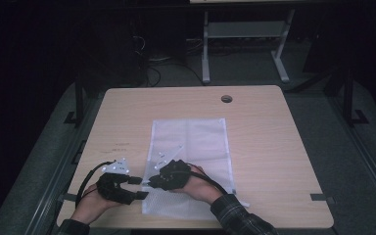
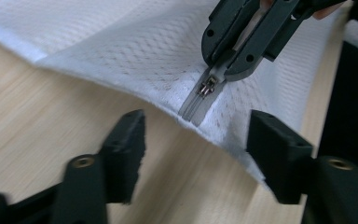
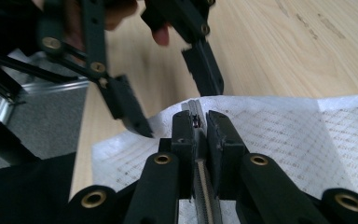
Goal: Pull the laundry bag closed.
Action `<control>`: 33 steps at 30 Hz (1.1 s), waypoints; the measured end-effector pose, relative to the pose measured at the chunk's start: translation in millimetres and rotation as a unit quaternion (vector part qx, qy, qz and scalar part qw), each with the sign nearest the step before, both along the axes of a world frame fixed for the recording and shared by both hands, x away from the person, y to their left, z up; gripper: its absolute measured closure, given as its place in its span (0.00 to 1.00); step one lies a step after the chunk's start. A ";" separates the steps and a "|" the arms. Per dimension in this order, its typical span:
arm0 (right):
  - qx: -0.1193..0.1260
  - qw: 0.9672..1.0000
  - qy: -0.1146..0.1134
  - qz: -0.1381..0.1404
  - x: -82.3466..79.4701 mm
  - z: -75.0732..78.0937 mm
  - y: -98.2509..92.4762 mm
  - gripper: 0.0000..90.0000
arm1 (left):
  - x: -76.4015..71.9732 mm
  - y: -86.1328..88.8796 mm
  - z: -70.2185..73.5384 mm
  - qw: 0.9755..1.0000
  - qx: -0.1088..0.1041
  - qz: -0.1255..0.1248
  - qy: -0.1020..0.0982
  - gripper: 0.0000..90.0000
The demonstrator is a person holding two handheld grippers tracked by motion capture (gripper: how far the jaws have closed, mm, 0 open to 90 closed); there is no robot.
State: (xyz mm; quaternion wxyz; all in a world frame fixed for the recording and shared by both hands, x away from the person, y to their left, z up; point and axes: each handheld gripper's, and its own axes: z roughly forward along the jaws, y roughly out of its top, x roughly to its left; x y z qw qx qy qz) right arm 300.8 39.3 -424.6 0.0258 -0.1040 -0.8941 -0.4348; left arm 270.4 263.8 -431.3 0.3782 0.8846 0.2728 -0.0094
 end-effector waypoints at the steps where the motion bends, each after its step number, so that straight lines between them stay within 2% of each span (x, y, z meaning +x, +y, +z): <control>1: 0.003 1.000 0.000 0.001 -0.4 1.0 -0.5 0.90 | 0.7 -0.2 -0.3 1.000 -0.002 -0.006 -0.001 0.48; 3: 0.007 1.000 0.002 0.003 -1.2 2.8 -1.5 0.90 | 1.6 -1.2 -1.0 1.000 -0.008 -0.011 0.007 0.55; 6: 0.007 1.000 0.003 0.007 -2.0 3.8 -2.0 0.90 | 2.7 -1.1 0.5 1.000 -0.013 -0.017 0.006 0.67; 10: 0.005 1.000 0.003 0.010 -2.3 4.0 -2.9 0.90 | 4.0 0.9 1.9 1.000 -0.014 -0.017 0.010 0.84; 13: 0.003 1.000 0.001 0.010 -2.5 4.2 -3.7 0.90 | 5.1 1.8 3.1 0.999 -0.020 -0.017 0.020 0.93; 22: -0.010 1.000 0.008 0.013 -4.1 -0.1 -8.7 0.85 | 3.9 -1.5 3.8 0.999 -0.018 -0.017 0.025 0.95; 33: -0.019 0.999 0.026 0.013 -8.4 -2.8 -18.9 0.85 | 2.7 -4.6 4.4 1.000 -0.008 -0.016 0.021 0.95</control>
